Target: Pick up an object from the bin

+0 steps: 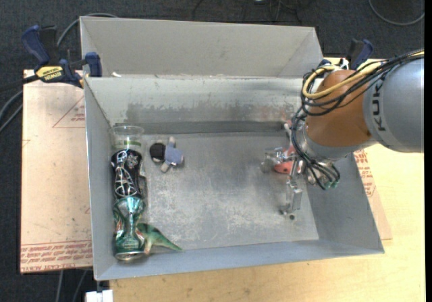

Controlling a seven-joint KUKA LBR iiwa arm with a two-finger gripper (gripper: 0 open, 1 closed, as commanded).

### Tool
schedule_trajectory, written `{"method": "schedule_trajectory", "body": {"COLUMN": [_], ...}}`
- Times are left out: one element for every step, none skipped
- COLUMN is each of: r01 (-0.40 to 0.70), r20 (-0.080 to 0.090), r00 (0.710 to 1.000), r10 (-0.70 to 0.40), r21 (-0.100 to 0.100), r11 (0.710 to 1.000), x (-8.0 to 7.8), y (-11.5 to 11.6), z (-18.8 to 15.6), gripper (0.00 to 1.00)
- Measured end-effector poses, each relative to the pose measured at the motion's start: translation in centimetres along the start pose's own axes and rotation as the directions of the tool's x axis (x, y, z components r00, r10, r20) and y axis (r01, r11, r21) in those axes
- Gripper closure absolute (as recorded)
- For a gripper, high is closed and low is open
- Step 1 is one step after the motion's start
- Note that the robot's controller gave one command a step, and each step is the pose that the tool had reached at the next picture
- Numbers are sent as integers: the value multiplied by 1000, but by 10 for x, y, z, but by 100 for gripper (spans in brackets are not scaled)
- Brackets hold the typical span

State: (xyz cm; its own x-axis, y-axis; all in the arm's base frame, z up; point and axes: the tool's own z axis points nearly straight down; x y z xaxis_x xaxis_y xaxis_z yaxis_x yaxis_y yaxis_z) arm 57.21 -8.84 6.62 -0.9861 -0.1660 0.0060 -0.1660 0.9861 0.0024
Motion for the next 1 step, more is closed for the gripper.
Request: {"method": "schedule_trajectory", "body": {"r01": [145], "r20": [12], "r00": [989], "r10": [-145], "r21": [4], "r11": [989], "x": [-3], "y": [-12], "z": [-75], "gripper": [0]}}
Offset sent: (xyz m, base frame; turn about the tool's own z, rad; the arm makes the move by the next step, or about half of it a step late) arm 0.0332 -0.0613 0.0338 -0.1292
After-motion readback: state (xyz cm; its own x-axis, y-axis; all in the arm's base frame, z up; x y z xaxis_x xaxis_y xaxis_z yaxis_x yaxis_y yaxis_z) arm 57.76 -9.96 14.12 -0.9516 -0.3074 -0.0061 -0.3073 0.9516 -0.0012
